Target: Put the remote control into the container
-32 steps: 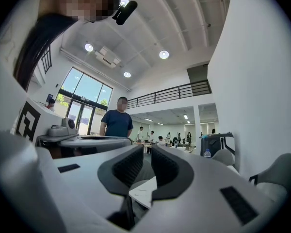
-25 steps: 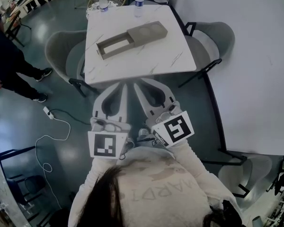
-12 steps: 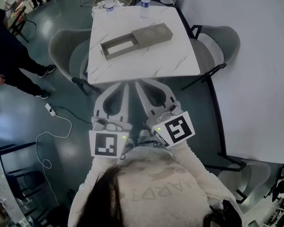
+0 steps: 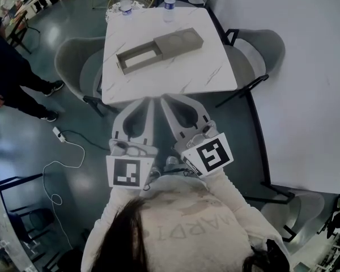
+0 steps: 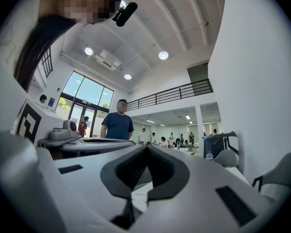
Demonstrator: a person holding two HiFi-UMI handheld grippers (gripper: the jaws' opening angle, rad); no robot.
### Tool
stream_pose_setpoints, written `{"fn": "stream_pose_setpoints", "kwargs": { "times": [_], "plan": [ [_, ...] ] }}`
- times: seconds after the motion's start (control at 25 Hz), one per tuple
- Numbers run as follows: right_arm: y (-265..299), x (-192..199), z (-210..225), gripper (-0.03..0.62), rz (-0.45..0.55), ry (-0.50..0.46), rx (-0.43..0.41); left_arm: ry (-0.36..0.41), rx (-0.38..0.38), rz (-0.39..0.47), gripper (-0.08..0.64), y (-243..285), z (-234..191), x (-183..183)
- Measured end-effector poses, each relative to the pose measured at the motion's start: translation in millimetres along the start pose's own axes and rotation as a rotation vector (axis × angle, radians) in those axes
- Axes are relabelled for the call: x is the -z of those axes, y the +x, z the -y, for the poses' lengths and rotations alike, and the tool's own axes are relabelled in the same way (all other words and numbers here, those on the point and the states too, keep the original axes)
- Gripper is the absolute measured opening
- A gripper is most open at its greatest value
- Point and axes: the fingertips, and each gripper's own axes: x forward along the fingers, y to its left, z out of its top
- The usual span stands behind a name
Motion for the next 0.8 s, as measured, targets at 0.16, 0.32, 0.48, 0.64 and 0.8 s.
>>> {"fn": "stream_pose_setpoints", "kwargs": {
  "times": [0.16, 0.32, 0.48, 0.64, 0.8],
  "plan": [
    [2.5, 0.5, 2.4, 0.015, 0.003, -0.004, -0.002, -0.001, 0.0, 0.001, 0.014, 3.1, -1.0, 1.1],
    [4.5, -1.4, 3.8, 0.015, 0.008, 0.004, -0.003, -0.001, -0.002, 0.0, 0.014, 3.7, -2.4, 0.1],
    [6.1, -2.2, 2.6, 0.015, 0.008, 0.003, -0.007, -0.002, -0.006, -0.002, 0.014, 2.9, -3.7, -0.7],
    [7.1, -1.7, 0.9, 0.015, 0.008, 0.005, -0.011, -0.001, -0.008, -0.006, 0.014, 1.9, -4.9, -0.6],
    [7.6, -1.6, -0.7, 0.015, 0.009, 0.006, -0.012, -0.003, -0.011, -0.001, 0.014, 0.5, -6.3, -1.2]
  ]
}}
